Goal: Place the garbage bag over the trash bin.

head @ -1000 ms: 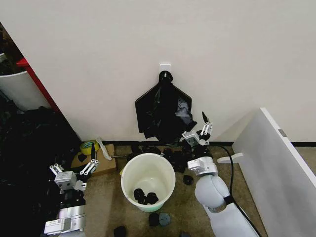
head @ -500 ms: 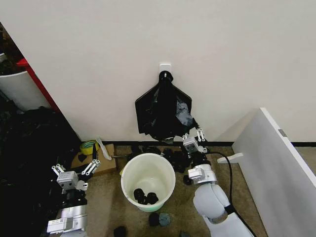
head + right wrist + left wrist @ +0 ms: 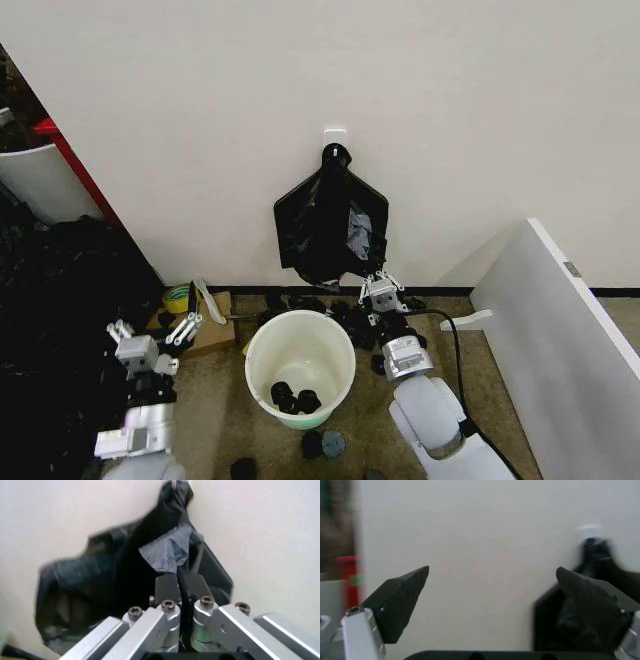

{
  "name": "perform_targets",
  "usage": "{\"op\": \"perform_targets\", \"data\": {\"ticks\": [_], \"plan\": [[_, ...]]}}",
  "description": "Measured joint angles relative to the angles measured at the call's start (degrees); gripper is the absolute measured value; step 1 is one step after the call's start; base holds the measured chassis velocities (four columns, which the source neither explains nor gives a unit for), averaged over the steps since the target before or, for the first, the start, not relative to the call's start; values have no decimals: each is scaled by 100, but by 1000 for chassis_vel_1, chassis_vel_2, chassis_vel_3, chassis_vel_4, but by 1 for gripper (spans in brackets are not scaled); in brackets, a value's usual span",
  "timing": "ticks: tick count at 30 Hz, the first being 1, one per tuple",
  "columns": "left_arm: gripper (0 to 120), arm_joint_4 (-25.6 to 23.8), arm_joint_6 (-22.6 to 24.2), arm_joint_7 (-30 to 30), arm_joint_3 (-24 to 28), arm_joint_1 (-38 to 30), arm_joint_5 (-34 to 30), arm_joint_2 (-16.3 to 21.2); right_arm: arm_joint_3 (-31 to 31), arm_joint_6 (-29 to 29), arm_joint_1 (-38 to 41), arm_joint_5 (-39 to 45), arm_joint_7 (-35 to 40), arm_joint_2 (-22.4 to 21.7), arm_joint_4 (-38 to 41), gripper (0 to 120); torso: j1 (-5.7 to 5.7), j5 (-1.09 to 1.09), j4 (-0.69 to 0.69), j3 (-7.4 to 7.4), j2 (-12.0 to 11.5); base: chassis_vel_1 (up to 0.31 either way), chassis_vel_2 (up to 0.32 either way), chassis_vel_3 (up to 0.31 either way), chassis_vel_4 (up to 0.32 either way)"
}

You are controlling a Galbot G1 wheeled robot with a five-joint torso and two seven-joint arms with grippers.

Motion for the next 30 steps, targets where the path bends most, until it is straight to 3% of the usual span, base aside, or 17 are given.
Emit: {"op": "perform_targets", "data": {"ticks": [3,8,10,13,16,18,23,30], "plan": [[100,402,-73,609,54,-523,-422,660,-3,265,34,290,-188,-27,24,0,0,-1,1,0,0,0,0,0,0],[100,1001,-103,1286,349,-1338,-410,1678,-80,527,128,371,-445,-3,-11,0,0,2,2,1,0,0,0,0,0],[100,1083,-103,1343,424,-1461,-377,1781,-87,542,134,371,-461,7,-18,0,0,2,1,1,0,0,0,0,0],[100,1622,-110,1744,917,-2325,-94,2248,-111,601,168,361,-526,50,-48,0,0,0,0,1,0,0,0,0,0],[100,2041,-104,2001,1293,-3078,72,2433,-115,629,180,339,-556,73,-60,0,1,3,-1,1,0,0,0,0,0],[100,2137,-98,2038,1375,-3235,136,2457,-116,633,183,333,-564,77,-61,0,1,3,0,1,0,0,0,0,0],[100,2864,-91,2300,1942,-4230,866,2541,-100,644,194,310,-598,110,-51,0,1,1,1,1,-1,0,0,0,0],[95,3218,-90,2536,2316,-4773,1406,2537,-79,636,166,295,-605,115,4,0,1,2,2,0,0,0,0,0,0]]}}
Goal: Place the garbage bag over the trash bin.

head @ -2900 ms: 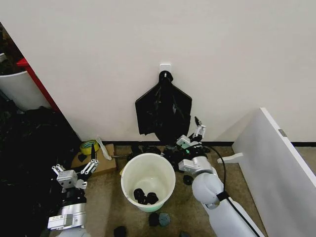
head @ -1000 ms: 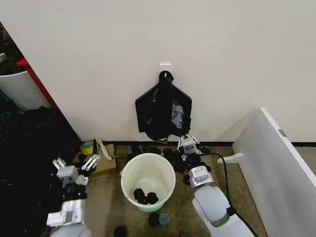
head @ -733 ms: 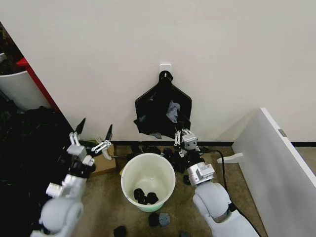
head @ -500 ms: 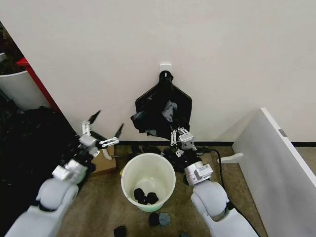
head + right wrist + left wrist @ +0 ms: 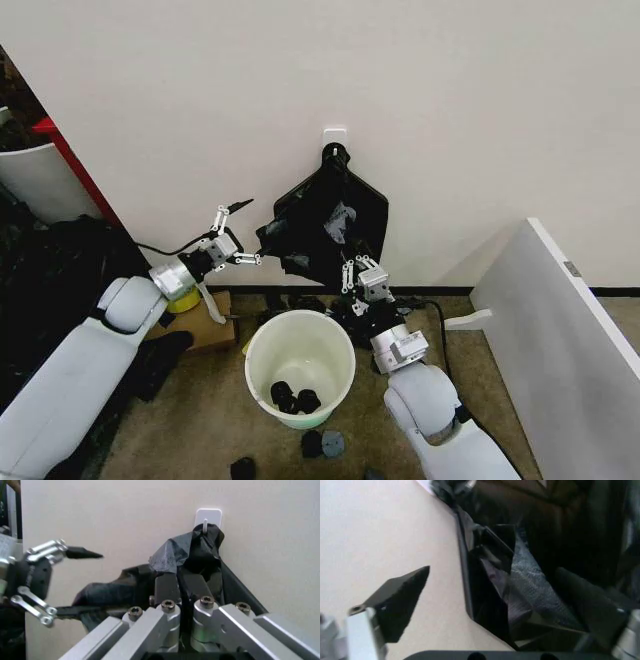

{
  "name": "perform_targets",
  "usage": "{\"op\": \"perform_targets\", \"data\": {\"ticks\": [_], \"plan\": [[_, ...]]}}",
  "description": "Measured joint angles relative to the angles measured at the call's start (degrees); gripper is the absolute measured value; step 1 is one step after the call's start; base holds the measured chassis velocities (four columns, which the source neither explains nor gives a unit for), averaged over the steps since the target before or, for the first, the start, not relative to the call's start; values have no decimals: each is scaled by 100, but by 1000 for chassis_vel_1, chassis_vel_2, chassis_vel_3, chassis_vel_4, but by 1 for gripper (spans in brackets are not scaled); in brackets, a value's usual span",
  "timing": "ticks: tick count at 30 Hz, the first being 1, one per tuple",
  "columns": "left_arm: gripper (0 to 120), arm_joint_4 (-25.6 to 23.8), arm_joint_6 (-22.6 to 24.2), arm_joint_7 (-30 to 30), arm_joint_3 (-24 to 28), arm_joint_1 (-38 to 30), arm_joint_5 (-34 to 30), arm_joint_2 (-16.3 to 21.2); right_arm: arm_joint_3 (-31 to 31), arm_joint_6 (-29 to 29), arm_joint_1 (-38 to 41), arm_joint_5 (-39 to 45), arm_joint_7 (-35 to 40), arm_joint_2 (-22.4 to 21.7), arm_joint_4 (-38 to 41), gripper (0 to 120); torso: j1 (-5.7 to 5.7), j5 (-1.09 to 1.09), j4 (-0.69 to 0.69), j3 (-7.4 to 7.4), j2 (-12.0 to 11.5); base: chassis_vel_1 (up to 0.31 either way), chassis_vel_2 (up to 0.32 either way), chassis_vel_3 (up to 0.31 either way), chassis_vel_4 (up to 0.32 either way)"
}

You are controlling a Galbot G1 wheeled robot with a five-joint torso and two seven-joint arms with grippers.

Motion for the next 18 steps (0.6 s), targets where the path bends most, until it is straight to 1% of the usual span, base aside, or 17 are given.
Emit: {"op": "perform_targets", "data": {"ticks": [2,3,4,5,7,10,11,17,18], "plan": [[89,84,-1,37,104,-138,160,-49,3,-3,-12,-2,-1,0,17,0,0,0,-1,0,0,0,0,0,0],[84,135,-1,65,165,-234,269,-98,13,-5,-23,-4,-1,0,30,0,0,0,-1,0,0,0,0,0,0],[84,135,-1,65,165,-234,269,-98,13,-5,-23,-4,-1,0,30,0,0,0,-1,0,0,0,0,0,0],[80,170,-1,77,216,-303,346,-138,25,-6,-42,-8,-2,1,46,0,0,0,-1,0,0,0,0,0,0],[70,204,13,82,279,-373,428,-192,49,-7,-74,-18,-2,0,64,0,0,-1,-3,0,0,0,0,0,0],[59,201,54,68,271,-356,455,-201,61,-7,-108,-25,-2,-16,96,0,0,0,-1,0,0,0,0,0,0],[59,201,54,68,271,-356,455,-201,61,-7,-108,-25,-2,-16,96,0,0,0,-1,0,0,0,0,0,0],[34,183,127,52,173,-256,362,-180,82,-11,-128,-17,-2,-79,155,0,-1,0,-1,-1,1,0,0,0,0],[34,183,127,52,173,-256,362,-180,82,-11,-128,-17,-2,-79,155,0,-1,0,-1,-1,1,0,0,0,0]]}}
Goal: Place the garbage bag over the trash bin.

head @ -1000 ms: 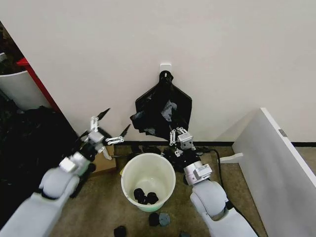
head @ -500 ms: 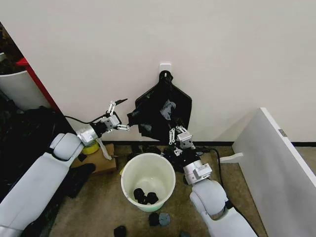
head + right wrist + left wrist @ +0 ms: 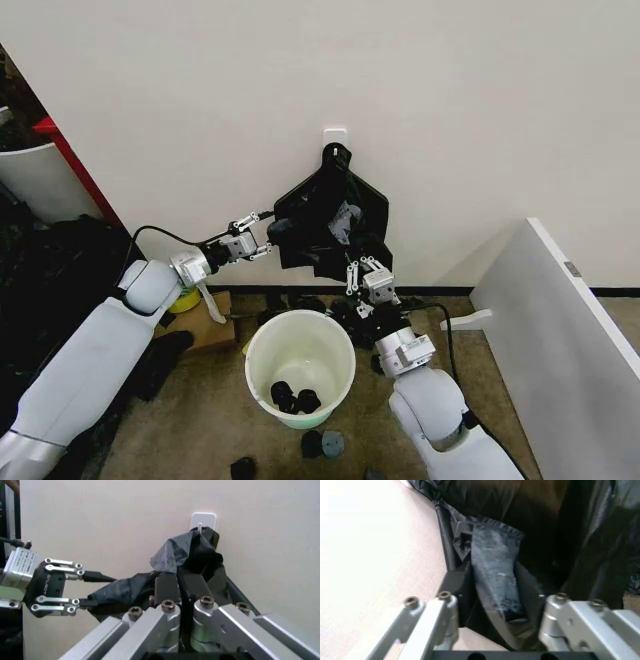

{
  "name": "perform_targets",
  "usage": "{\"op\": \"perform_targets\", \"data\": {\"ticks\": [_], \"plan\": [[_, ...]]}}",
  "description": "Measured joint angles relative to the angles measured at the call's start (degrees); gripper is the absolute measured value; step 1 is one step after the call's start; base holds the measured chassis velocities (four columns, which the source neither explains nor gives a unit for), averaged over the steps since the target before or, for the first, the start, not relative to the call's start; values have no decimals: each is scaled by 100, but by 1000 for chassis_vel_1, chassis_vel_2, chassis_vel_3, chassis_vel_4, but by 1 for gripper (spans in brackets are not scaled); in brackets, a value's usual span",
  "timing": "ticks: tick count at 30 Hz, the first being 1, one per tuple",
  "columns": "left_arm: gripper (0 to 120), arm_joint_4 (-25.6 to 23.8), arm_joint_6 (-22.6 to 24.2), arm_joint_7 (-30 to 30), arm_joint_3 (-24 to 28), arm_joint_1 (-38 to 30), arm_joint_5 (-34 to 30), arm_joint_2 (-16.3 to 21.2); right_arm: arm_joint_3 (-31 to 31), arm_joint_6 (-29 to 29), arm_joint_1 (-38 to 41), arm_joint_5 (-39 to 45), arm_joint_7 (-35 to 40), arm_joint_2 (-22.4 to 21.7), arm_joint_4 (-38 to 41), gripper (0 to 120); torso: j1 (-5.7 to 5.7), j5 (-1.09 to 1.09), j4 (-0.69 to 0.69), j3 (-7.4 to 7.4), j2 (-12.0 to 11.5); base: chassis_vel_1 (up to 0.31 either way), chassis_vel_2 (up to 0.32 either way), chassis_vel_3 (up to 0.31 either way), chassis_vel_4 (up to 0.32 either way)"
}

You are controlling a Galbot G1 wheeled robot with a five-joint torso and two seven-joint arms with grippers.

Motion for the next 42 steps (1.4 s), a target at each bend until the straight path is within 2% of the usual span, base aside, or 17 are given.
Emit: {"op": "perform_targets", "data": {"ticks": [7,10,14,15,16,20,23,26,32,36,39,42], "plan": [[5,-111,87,-3,-190,238,-313,10,-2,0,-59,0,0,5,25,0,0,0,-1,0,0,0,0,0,0],[0,-219,138,-32,-321,437,-533,10,2,0,-94,6,3,-20,32,0,0,-1,-1,0,0,0,0,0,0],[0,-489,251,-366,-703,992,-1029,-72,4,-38,-228,175,138,-147,79,0,0,-1,0,0,0,0,0,0,0],[0,-689,370,-888,-882,1363,-1357,-201,-56,-116,-367,351,321,-254,134,0,0,2,1,-1,0,0,0,0,0],[0,-689,370,-888,-882,1363,-1357,-201,-56,-116,-367,351,321,-254,134,0,0,2,1,-1,0,0,0,0,0],[0,-1248,699,-2125,-1152,2144,-2253,-699,-256,-256,-770,825,750,-489,340,0,0,0,-1,-1,0,0,0,0,0],[0,-1591,845,-2530,-1334,2708,-2600,-1011,-407,-281,-1054,1209,914,-621,567,0,-1,0,-1,-1,0,0,0,0,0],[0,-1766,853,-2600,-1469,3041,-2605,-1103,-482,-264,-1235,1369,905,-702,755,0,-1,1,2,-1,0,0,0,0,0],[0,-2224,691,-2600,-1761,3531,-2448,-1056,-464,199,-1655,1364,306,-867,1168,0,-1,0,0,-1,0,0,0,0,0],[0,-2804,637,-2589,-1950,3715,-2591,-917,-309,513,-1884,1208,-79,-904,1560,0,-1,1,0,-1,0,0,0,0,0],[0,-3324,649,-2570,-2039,3914,-2661,-772,-237,527,-2093,1177,-58,-943,1960,0,-1,2,0,-1,0,0,0,0,0],[0,-3602,670,-2567,-2066,4042,-2659,-714,-202,506,-2196,1133,13,-970,2153,0,-1,0,0,-1,0,0,0,0,0]]}}
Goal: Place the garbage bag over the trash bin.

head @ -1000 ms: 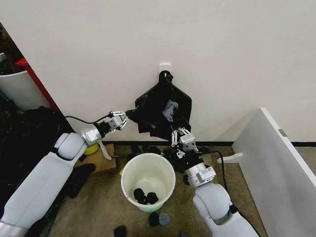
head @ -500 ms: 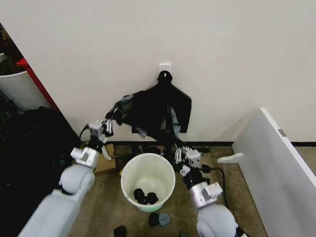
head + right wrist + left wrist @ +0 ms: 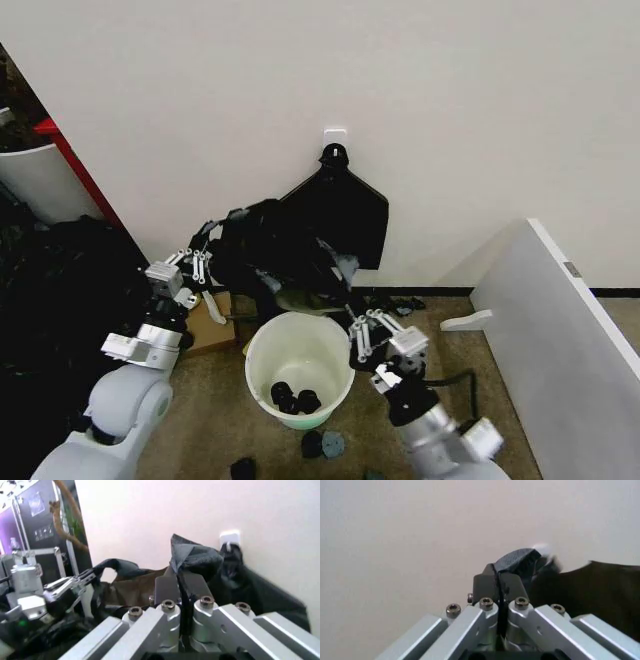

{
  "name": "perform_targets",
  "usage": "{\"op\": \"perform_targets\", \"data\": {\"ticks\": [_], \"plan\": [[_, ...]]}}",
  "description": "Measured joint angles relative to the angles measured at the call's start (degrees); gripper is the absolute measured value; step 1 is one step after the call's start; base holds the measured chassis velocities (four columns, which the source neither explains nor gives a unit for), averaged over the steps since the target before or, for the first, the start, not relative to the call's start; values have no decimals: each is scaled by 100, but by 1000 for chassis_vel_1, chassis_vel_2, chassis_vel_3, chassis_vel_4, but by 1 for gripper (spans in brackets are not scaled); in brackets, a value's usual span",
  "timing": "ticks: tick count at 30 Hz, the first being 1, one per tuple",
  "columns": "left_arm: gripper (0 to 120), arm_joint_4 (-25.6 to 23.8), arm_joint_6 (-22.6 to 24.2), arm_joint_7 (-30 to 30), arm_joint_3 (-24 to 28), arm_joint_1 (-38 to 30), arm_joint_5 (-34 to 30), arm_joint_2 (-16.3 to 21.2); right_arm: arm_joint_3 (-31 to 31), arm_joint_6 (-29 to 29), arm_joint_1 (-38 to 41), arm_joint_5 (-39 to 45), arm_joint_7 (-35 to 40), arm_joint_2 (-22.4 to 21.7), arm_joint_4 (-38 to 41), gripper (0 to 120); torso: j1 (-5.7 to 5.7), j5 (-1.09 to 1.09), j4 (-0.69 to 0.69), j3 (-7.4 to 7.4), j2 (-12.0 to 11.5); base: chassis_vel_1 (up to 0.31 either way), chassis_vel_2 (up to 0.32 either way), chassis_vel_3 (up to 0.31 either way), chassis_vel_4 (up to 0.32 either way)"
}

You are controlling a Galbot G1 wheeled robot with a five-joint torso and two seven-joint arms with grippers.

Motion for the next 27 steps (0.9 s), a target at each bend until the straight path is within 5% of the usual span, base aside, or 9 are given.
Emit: {"op": "perform_targets", "data": {"ticks": [13,27], "plan": [[0,-784,527,-248,19,486,333,63,-57,-367,-164,15,563,-93,232,0,1,1,0,1,0,0,0,0,0],[0,-731,1044,-658,514,895,123,-143,-146,-557,-106,129,924,-240,-122,0,1,0,0,1,-1,0,0,0,0]]}}
